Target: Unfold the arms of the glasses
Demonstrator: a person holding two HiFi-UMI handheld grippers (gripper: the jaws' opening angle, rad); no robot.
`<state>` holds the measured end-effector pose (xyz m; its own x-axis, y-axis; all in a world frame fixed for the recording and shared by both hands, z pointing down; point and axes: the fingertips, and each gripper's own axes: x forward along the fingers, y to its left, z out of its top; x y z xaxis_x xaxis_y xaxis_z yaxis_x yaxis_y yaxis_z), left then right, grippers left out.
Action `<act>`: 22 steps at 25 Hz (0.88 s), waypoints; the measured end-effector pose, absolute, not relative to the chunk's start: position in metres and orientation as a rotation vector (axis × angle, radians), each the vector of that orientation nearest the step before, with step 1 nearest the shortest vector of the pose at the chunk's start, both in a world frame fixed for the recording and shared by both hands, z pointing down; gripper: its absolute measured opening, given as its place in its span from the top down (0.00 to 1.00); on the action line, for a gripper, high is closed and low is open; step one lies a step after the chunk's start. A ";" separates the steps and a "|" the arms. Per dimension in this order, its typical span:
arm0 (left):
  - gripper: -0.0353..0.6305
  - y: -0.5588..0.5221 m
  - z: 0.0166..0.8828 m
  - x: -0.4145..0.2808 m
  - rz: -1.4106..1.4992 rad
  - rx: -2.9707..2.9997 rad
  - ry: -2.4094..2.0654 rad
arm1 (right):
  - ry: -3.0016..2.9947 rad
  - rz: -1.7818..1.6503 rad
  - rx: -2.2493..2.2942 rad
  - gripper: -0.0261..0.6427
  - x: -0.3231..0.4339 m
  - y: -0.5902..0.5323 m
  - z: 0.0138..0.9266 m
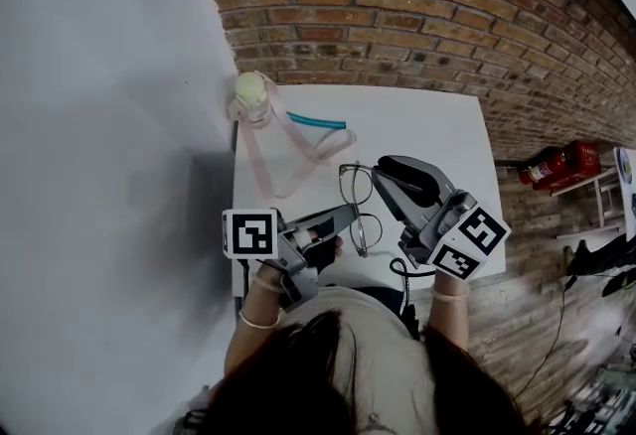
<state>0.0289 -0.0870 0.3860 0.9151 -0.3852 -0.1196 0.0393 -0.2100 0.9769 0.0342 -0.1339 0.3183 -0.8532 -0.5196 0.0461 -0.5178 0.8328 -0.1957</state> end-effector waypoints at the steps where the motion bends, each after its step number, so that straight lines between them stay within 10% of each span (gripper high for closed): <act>1: 0.91 -0.086 0.387 0.029 -0.392 1.743 -0.261 | 3.001 -0.322 -0.844 0.89 0.034 -0.134 0.319; 22: 0.91 -0.078 0.389 0.034 -0.350 1.770 -0.233 | 3.019 -0.455 -0.741 0.86 0.031 -0.138 0.337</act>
<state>0.0340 -0.0779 0.3887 0.9334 -0.3419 -0.1089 0.0309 -0.2258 0.9737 0.0306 -0.1380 0.3373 -0.8887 -0.4533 0.0685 -0.4533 0.8467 -0.2786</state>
